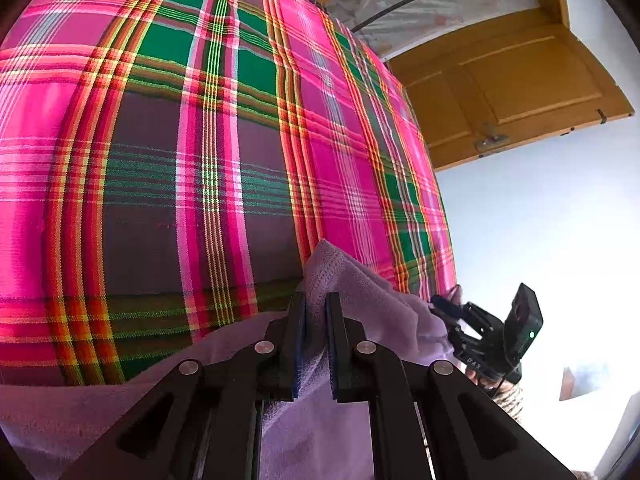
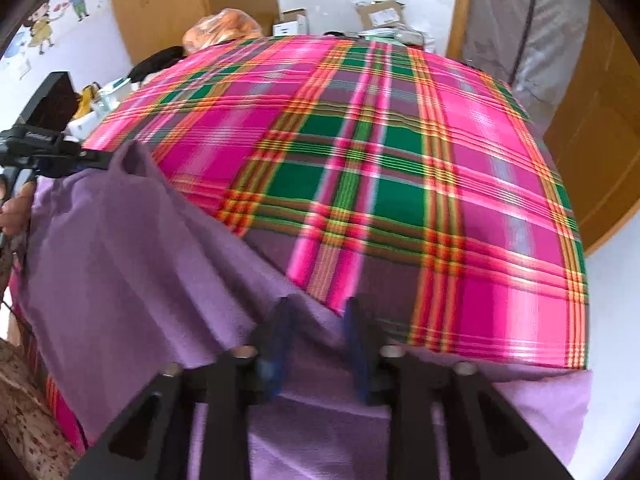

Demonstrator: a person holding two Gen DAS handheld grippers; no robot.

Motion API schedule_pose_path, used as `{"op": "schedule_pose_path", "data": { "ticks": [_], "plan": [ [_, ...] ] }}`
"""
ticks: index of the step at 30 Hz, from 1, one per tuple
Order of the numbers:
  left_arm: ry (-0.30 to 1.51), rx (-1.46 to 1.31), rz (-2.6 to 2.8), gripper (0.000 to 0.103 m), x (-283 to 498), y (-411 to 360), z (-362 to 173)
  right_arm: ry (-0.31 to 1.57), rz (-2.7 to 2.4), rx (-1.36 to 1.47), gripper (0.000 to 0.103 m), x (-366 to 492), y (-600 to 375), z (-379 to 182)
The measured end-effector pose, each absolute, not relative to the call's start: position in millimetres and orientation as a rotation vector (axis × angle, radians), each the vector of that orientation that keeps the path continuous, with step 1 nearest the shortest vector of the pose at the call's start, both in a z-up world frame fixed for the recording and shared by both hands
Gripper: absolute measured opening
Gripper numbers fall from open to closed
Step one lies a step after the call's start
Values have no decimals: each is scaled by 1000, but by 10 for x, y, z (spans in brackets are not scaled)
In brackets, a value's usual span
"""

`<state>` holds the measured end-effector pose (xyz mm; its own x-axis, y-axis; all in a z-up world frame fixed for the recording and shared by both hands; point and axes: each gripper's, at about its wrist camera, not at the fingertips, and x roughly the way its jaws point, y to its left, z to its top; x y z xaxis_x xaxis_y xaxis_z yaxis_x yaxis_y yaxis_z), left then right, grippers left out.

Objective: Fold clothes

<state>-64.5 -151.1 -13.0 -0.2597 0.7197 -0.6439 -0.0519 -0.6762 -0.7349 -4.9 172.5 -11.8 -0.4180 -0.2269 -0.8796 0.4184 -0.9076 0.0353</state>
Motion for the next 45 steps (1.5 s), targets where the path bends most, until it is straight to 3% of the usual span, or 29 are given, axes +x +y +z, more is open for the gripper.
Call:
{"op": "schedule_pose_path", "data": {
  "ticks": [3, 15, 19, 22, 24, 26, 31, 32, 33, 35, 45],
  "plan": [
    [-828, -1481, 1994, 10, -658, -1489, -122, 288, -2344, 1408, 5, -62, 1662, -107],
    [-853, -1470, 2027, 10, -706, -1542, -137, 230, -2494, 1368, 5, -210, 1625, -138],
    [-849, -1473, 2033, 10, -694, -1535, -126, 169, -2495, 1393, 8, -243, 1689, -88],
    [-846, -1476, 2038, 10, -685, -1529, -118, 21, -2483, 1296, 13, -235, 1765, 28],
    [-848, -1477, 2043, 10, -675, -1534, -105, -54, -2414, 1245, 27, -213, 1728, 94],
    [-862, -1454, 2056, 10, -629, -1568, -54, -9, -2362, 1251, 34, -245, 1575, 62],
    [-820, -1393, 2089, 10, -441, -1565, 125, 145, -2264, 1320, 34, -195, 1306, -150],
    [-811, -1382, 2084, 10, -410, -1554, 152, 150, -2251, 1330, 30, -244, 1266, -191],
    [-802, -1372, 2079, 10, -379, -1544, 180, 151, -2259, 1322, 18, -262, 1256, -201],
    [-782, -1378, 2054, 10, -336, -1462, 177, 140, -2270, 1304, 6, -301, 1249, -197],
    [-773, -1486, 2021, 10, -324, -1393, -63, 183, -2385, 1270, 3, -419, 1220, -185]
  ]
}}
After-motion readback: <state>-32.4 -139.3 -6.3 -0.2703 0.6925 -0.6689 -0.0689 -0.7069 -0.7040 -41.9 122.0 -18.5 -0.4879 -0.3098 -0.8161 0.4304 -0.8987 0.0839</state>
